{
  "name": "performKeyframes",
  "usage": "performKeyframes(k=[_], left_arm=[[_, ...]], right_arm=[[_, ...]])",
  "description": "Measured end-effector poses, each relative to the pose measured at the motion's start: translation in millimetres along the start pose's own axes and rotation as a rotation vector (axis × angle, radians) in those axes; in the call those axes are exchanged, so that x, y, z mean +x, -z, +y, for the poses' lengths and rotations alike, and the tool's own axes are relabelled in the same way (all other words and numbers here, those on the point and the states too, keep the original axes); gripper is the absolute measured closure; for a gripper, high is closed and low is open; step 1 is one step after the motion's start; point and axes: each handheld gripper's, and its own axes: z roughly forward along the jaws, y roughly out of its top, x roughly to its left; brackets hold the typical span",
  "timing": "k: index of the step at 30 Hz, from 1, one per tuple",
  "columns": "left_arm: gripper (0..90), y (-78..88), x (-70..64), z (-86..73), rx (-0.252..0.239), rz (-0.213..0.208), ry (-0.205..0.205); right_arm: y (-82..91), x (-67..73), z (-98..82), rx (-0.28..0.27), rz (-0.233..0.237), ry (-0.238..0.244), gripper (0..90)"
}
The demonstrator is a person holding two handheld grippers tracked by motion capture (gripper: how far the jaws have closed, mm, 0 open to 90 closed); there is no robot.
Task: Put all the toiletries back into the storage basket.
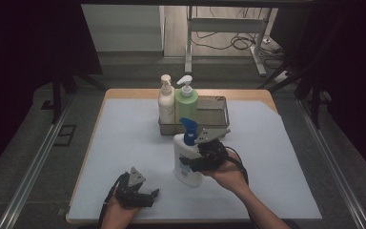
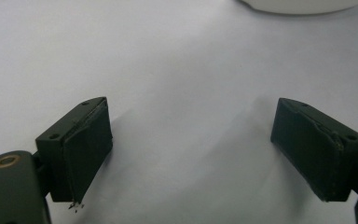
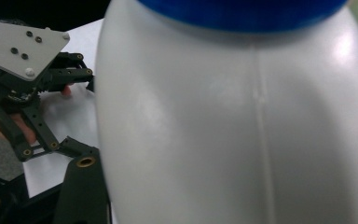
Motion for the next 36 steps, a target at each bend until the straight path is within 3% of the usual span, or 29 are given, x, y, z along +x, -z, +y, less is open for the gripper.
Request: performKeyframes(k=[19, 36], left_arm=[[12.2, 0.0, 0.1, 0.0, 0.0, -0.001, 0.0], [12.2, 0.1, 0.3, 0.1, 0.002, -0.002, 0.001]], right_arm=[[34.1, -19.9, 19.2, -0.01, -0.055, 0.004, 39.5], [60.4, -48.0, 46.1, -0.037, -0.144, -0.025, 39.5]])
